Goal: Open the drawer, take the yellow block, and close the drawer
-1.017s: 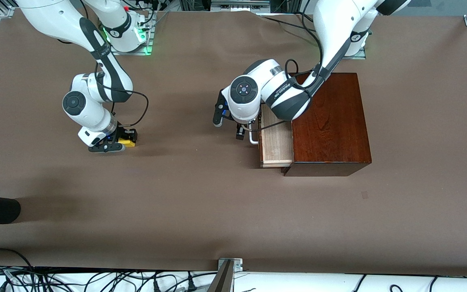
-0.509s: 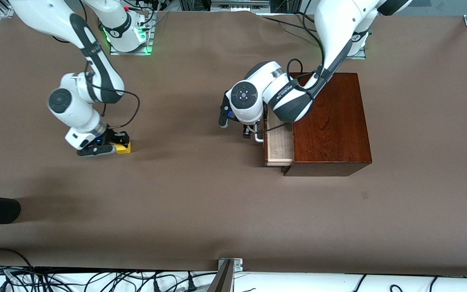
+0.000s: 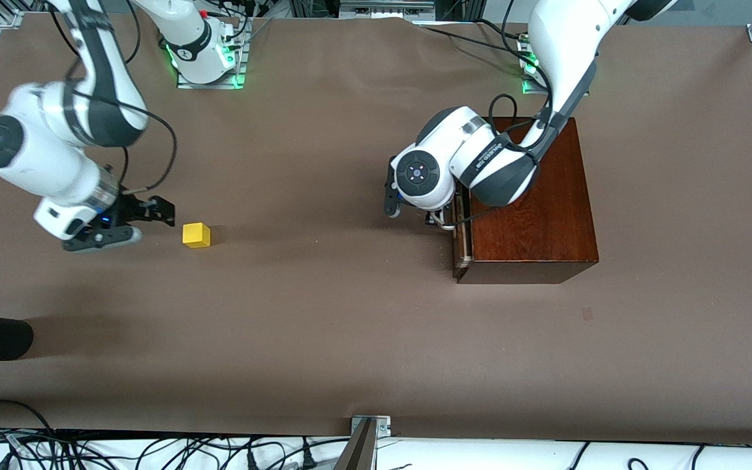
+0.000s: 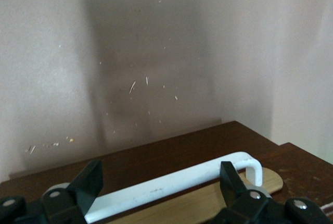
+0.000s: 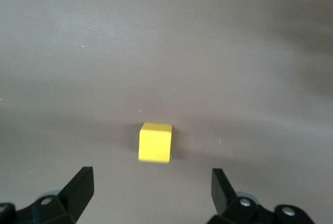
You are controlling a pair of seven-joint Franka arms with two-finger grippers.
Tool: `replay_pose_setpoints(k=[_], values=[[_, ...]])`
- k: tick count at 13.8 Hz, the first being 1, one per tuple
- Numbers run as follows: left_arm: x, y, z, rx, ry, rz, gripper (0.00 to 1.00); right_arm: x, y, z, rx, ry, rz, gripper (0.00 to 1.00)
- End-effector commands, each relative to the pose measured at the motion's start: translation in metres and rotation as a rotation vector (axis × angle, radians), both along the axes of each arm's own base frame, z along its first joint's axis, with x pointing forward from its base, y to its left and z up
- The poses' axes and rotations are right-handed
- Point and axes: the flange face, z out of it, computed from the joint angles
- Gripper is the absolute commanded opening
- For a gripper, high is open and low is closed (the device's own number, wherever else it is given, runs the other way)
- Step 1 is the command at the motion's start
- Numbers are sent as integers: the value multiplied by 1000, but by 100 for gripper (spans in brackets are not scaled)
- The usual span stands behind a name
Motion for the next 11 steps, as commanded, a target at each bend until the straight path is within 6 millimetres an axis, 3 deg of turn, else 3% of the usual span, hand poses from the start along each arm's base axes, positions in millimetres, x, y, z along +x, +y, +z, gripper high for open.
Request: replay_pose_setpoints(k=[1, 4, 6, 8, 11], values=[[-3, 8, 14, 32, -14, -33, 100, -2, -5, 73, -7, 60, -22, 100], [-2, 15, 14, 50, 1, -27, 100, -7, -8, 148, -15, 43, -14, 100], [-3, 17, 14, 80, -3, -40, 100, -19, -8, 181, -11, 6, -3, 100], [-3, 16, 15, 90, -15, -48, 100, -25, -6, 193, -10, -5, -4, 100], [0, 9, 46, 49, -53, -26, 100, -26, -7, 195, -11, -11, -7, 100]])
